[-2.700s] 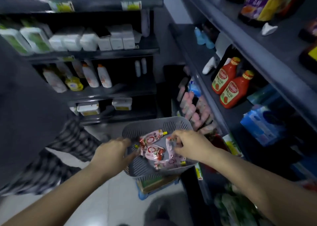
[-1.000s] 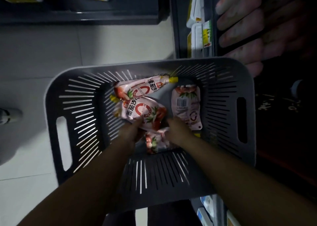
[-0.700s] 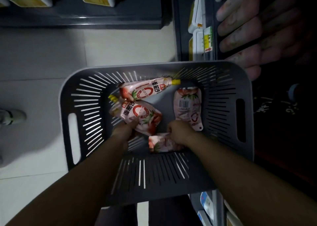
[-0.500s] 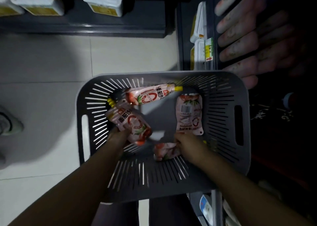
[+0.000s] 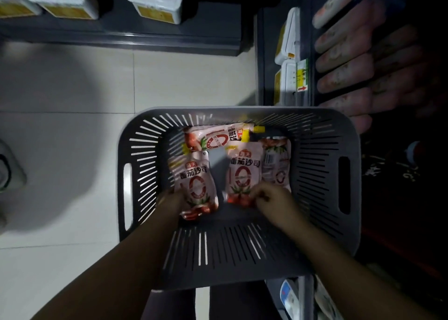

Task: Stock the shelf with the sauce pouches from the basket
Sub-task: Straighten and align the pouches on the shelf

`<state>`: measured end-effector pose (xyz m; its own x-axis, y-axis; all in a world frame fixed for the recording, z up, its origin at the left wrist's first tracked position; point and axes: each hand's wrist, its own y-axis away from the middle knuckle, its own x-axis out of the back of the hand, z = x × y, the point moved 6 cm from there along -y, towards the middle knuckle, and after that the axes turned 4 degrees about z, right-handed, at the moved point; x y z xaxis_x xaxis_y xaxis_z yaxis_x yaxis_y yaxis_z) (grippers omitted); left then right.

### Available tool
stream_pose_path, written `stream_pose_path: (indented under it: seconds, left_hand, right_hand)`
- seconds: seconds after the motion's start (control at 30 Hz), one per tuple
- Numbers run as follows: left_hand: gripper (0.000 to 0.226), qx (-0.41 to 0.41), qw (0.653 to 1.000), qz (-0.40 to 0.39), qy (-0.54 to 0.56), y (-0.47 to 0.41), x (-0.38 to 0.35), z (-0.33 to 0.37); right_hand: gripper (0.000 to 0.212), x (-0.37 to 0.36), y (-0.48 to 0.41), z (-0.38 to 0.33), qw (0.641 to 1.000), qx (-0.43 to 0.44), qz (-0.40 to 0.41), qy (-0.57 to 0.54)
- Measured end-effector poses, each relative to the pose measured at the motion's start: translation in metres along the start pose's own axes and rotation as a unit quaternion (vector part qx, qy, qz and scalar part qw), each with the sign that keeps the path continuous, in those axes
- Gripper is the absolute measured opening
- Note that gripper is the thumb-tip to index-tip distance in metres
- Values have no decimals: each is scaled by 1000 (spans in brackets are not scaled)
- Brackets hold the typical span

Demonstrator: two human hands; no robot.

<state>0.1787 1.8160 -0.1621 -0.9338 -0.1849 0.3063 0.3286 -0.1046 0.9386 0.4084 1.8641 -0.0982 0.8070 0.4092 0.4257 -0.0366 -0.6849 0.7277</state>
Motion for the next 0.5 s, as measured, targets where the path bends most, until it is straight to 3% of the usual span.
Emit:
stream_pose_path:
  seconds: [0.1,0.2,0.27,0.33,0.43,0.5]
  left_hand:
    - [37,60,996,-52,45,15,-12,-8]
    - [59,56,996,-64,26,16,-17,-18]
    - [61,43,996,-75,9,16,-19,-19]
    - [49,34,995,-92,0,16,-22,-18]
    - [25,50,990,-135,1,24,-27,-15]
    - [21,63,988,-138,-1,24,-27,-14]
  right_hand:
    - [28,5,-10,26,953,-181,129,-204]
    - [48,-13,-18,34,936,-248,111,-224]
    - [56,-28,-26,38,930,-270,89,-232]
    - [55,-40,-33,38,935,-266,71,-225]
    - [39,-43,-41,34,957,-231,73,-161]
    - [32,-42,-41,32,965,-209,57,-147]
